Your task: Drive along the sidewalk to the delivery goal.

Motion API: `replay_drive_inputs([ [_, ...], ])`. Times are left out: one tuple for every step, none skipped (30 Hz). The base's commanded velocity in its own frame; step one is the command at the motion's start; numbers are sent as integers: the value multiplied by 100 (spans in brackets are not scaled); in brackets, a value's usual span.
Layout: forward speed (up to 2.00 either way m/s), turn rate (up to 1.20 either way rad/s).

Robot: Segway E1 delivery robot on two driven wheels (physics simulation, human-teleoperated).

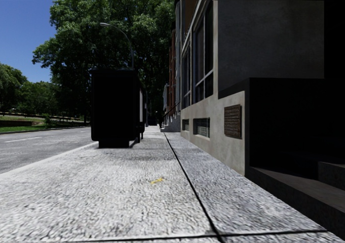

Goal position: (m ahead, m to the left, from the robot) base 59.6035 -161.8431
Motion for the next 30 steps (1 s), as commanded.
replay_drive_inputs([
  [200,0],
  [200,0],
  [200,0],
  [200,0],
  [200,0],
  [200,0],
  [200,0],
  [200,0],
  [200,0],
  [200,0],
  [200,0],
  [200,0],
  [200,0],
  [200,0],
  [200,0],
  [200,0],
  [200,0],
  [200,0],
  [200,0],
  [200,0],
  [200,0],
  [200,0],
  [200,0],
  [200,0],
  [200,0],
  [200,10],
  [200,13],
  [200,13],
  [200,14],
  [200,14],
])
